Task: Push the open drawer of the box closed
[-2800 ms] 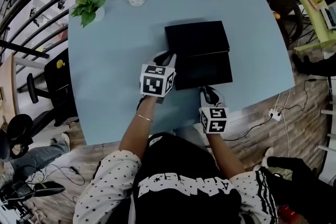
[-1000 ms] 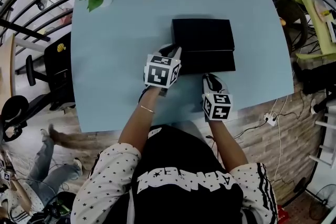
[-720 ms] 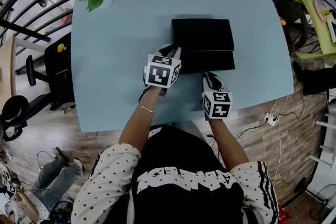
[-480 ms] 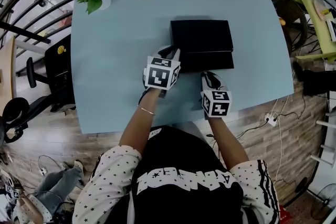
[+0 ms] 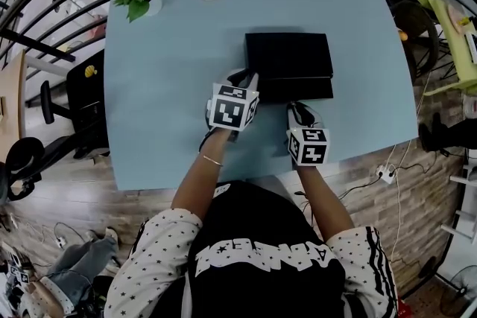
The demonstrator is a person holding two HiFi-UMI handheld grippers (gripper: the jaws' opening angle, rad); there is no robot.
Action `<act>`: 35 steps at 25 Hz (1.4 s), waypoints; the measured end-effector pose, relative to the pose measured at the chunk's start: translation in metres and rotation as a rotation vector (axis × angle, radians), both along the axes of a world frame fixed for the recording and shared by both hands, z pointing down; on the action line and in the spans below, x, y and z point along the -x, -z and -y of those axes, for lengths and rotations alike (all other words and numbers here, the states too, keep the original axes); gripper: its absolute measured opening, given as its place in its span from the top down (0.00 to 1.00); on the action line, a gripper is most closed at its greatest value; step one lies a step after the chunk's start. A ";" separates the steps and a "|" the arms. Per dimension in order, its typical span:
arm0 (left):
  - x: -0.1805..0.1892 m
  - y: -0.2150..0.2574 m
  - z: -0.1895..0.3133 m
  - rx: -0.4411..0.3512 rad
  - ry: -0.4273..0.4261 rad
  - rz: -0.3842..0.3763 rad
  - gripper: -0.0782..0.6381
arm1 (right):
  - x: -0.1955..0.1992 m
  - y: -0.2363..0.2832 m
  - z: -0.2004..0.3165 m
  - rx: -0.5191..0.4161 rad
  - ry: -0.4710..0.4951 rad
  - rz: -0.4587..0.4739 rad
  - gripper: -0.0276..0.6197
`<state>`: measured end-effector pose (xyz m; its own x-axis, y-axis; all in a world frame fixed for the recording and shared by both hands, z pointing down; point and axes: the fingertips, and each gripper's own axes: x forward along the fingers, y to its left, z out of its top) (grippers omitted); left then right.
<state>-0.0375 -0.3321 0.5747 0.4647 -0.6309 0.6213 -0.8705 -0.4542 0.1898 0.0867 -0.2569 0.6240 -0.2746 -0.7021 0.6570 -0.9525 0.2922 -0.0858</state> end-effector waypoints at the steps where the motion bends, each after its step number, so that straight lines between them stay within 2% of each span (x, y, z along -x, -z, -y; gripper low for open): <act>1: 0.000 0.000 0.000 0.001 0.001 -0.001 0.89 | 0.000 0.000 0.001 0.000 0.001 -0.001 0.85; 13: 0.000 0.001 -0.001 0.005 -0.003 -0.002 0.89 | 0.002 0.001 0.011 0.001 0.002 -0.009 0.85; 24: 0.002 0.000 -0.001 0.024 -0.009 -0.047 0.89 | 0.007 0.000 0.021 0.006 -0.001 -0.021 0.85; 35: 0.002 0.000 0.000 0.030 -0.011 -0.056 0.89 | 0.006 0.000 0.030 0.008 -0.016 -0.019 0.85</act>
<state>-0.0394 -0.3324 0.5748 0.5058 -0.6070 0.6129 -0.8532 -0.4570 0.2515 0.0806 -0.2871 0.6242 -0.2510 -0.7007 0.6678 -0.9584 0.2766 -0.0700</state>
